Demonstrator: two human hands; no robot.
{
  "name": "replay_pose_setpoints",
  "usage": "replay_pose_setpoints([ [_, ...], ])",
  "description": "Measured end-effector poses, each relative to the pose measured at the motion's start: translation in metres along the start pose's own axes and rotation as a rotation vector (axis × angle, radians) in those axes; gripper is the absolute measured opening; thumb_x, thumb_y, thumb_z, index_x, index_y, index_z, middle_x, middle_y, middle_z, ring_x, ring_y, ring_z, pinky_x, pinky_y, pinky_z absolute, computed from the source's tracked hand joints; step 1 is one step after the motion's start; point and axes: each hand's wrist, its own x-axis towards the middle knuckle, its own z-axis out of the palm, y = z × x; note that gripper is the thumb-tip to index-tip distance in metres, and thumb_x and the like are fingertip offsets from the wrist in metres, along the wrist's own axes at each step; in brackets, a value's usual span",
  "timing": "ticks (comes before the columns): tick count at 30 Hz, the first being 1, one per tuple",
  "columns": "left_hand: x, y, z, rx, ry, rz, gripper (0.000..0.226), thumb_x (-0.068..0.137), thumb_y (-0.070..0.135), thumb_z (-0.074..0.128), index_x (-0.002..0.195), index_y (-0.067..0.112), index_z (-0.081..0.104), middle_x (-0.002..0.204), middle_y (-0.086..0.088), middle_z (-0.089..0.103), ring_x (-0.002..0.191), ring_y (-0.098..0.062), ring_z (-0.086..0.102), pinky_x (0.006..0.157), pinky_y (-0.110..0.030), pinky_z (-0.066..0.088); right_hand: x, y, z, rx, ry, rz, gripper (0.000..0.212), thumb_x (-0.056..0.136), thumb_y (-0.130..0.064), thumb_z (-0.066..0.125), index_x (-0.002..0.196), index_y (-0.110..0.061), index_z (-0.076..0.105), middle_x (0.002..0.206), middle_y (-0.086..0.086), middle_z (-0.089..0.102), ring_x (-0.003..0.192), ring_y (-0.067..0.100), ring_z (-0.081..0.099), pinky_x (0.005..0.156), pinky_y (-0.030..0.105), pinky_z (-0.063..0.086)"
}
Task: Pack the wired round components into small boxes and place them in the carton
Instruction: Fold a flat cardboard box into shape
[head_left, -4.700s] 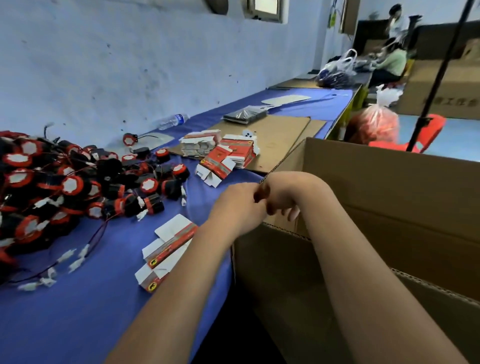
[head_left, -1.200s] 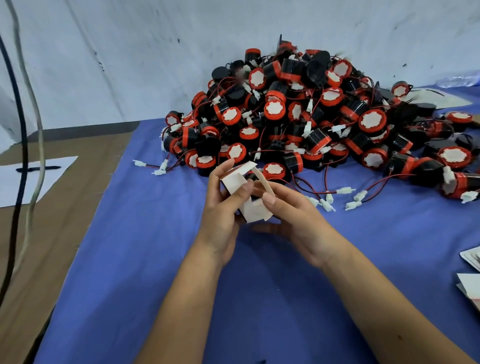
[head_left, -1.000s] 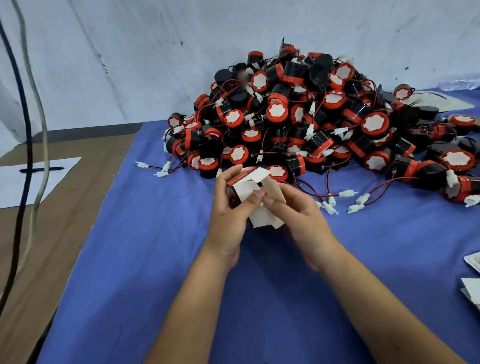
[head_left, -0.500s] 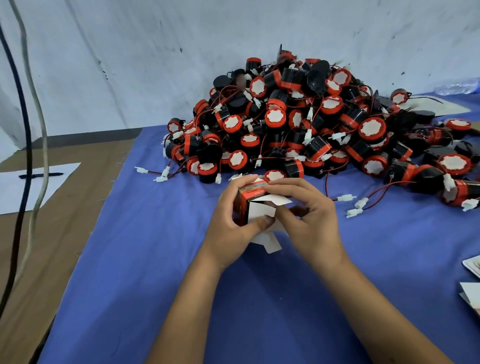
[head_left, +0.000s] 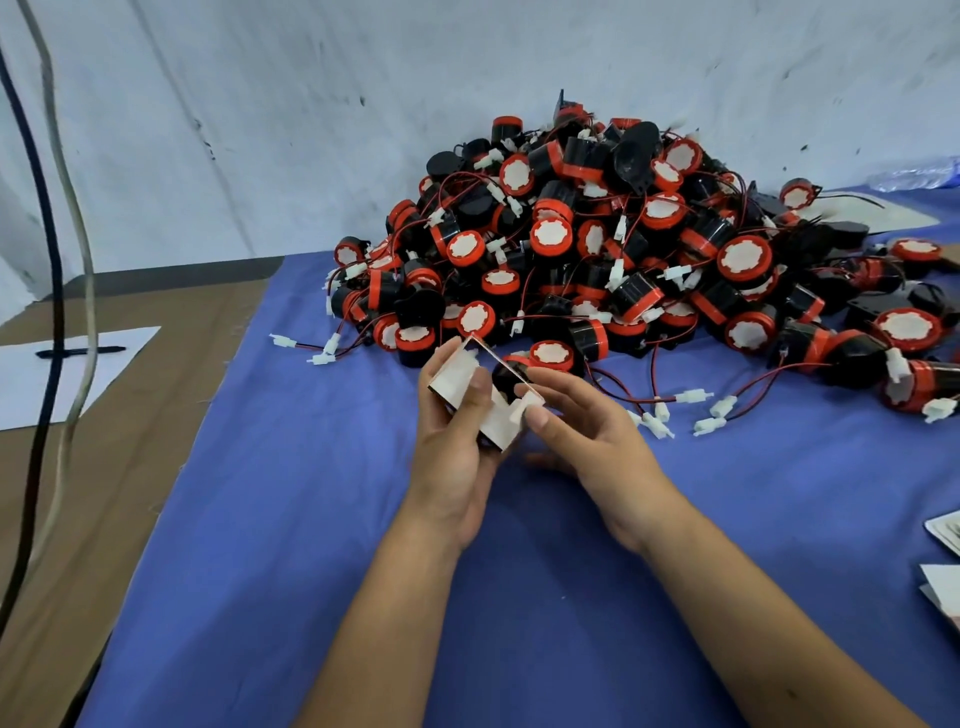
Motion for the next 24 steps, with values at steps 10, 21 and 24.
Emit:
replay_pose_setpoints([
  [10, -0.003, 0.004, 0.002, -0.113, -0.110, -0.059, 0.062, 0.093, 0.056, 0.061, 0.147, 0.027, 0.050, 0.138, -0.009, 0.067, 0.129, -0.033, 0.063, 0.107, -0.059, 0.050, -0.001, 0.000, 0.000, -0.284, 0.112, -0.231, 0.022, 0.094, -0.029, 0.075, 0.114, -0.030, 0.066, 0.107, -0.010, 0.072, 0.102, 0.011, 0.066, 0.073, 0.026, 0.055],
  [21, -0.009, -0.015, 0.013, 0.324, 0.206, 0.333, 0.028, 0.111, 0.027, 0.050, 0.134, 0.041, 0.053, 0.107, 0.009, 0.074, 0.098, -0.015, 0.072, 0.082, -0.038, 0.061, -0.016, 0.013, 0.040, -0.393, 0.181, -0.358, 0.042, 0.088, 0.006, 0.067, 0.064, -0.013, 0.039, 0.078, 0.001, 0.045, 0.064, 0.010, 0.045, 0.052, 0.018, 0.042],
  [24, -0.007, -0.013, 0.010, 0.313, 0.220, 0.295, 0.040, 0.110, 0.008, 0.047, 0.132, 0.041, 0.052, 0.106, 0.007, 0.074, 0.103, -0.019, 0.073, 0.092, -0.051, 0.060, -0.015, 0.008, 0.036, -0.333, 0.093, -0.341, 0.034, 0.091, 0.003, 0.065, 0.067, -0.008, 0.043, 0.080, 0.005, 0.048, 0.068, 0.019, 0.050, 0.055, 0.029, 0.048],
])
